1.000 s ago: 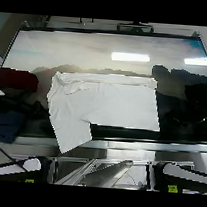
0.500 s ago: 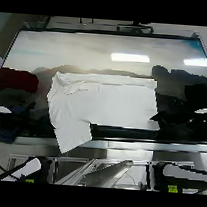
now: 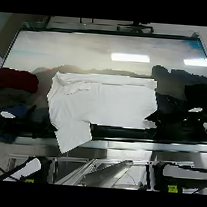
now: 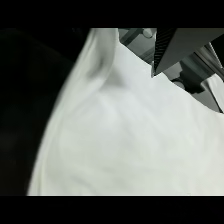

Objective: Fold the shirts.

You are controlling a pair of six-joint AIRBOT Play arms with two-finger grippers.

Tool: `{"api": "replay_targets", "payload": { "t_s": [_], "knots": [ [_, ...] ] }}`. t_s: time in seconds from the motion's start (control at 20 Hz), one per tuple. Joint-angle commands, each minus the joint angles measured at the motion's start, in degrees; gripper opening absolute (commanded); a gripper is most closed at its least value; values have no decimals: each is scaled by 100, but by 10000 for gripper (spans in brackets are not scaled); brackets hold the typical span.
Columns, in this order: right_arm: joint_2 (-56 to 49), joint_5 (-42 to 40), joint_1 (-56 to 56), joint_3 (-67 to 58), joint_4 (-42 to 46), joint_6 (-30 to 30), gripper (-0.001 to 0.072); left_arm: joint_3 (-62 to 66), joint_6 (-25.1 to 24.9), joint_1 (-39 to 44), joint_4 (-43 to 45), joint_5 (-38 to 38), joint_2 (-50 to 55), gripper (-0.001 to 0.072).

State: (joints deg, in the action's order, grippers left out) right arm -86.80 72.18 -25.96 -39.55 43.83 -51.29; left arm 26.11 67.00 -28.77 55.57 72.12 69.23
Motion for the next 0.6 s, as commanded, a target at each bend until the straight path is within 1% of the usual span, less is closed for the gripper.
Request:
{"api": "replay_targets", "payload": {
  "t_s": [0.0,0.1,0.15,0.2,0.25,0.3,0.35,0.4,0.45,0.55],
  "knots": [
    [-7,-490,9,0,584,31,458,-20,-341,319,-485,-544,175,283],
    [-4,-470,-7,2,586,31,457,-17,-719,822,-931,-452,507,282],
    [-4,-448,-7,2,586,31,458,-13,-826,1029,-1075,-424,649,281],
    [-4,-420,-11,2,588,28,458,-11,-940,1217,-1207,-420,772,211],
    [-4,-376,-17,0,590,28,456,-4,-1012,1320,-1222,-420,835,30],
    [-4,-330,-37,0,603,31,454,-2,-1062,1355,-1207,-431,844,15],
    [-4,-284,-74,0,605,28,450,-2,-1060,1342,-1198,-433,798,16],
    [-4,-227,-118,0,603,26,422,-4,-1060,1283,-1172,-422,695,15],
    [-4,-118,-201,-2,610,33,304,-4,-1060,1143,-1180,-382,509,17],
    [-2,11,-424,-9,577,-9,279,-2,-1058,815,-1180,-306,114,18]
  ]
}}
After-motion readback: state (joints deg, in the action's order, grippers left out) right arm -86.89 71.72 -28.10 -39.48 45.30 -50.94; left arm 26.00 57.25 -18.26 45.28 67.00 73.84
